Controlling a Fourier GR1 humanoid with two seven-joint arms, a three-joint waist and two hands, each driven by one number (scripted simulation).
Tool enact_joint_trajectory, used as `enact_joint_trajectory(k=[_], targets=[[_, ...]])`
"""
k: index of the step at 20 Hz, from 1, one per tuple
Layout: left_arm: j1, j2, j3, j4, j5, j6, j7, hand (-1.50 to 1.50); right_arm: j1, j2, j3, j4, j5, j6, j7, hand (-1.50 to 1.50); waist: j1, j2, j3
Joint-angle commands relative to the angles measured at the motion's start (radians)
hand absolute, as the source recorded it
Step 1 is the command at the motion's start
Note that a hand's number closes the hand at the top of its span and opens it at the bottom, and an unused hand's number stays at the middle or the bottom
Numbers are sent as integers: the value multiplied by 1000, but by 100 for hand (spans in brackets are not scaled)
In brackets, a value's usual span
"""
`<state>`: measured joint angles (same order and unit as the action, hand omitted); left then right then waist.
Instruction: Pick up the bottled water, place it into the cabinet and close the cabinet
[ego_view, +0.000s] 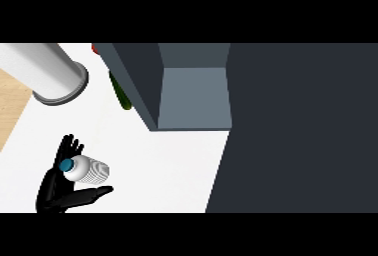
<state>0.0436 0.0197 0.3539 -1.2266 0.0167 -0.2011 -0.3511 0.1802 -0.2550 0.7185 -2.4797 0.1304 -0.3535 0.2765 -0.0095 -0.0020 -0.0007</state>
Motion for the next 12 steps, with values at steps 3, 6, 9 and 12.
enact_joint_trajectory(k=[3, 6, 9, 12], targets=[[-32, 9, 5, 117, -15, 53, -92, -150, 83, -62, 64, -131, 113, -2, -10, -150, -3, -1, 0], [-41, 15, 10, 205, -22, 60, -165, -150, 47, -70, 16, -155, 100, -7, 49, -150, -1, 0, 0], [-51, -5, -10, 250, -30, 73, -200, -150, -61, -23, -25, -108, 88, -13, 108, -150, 6, 1, 0], [-92, 80, 62, 410, 21, 3, -290, -150, -11, -42, 55, -119, 124, -26, 75, -150, -4, 0, -1]])
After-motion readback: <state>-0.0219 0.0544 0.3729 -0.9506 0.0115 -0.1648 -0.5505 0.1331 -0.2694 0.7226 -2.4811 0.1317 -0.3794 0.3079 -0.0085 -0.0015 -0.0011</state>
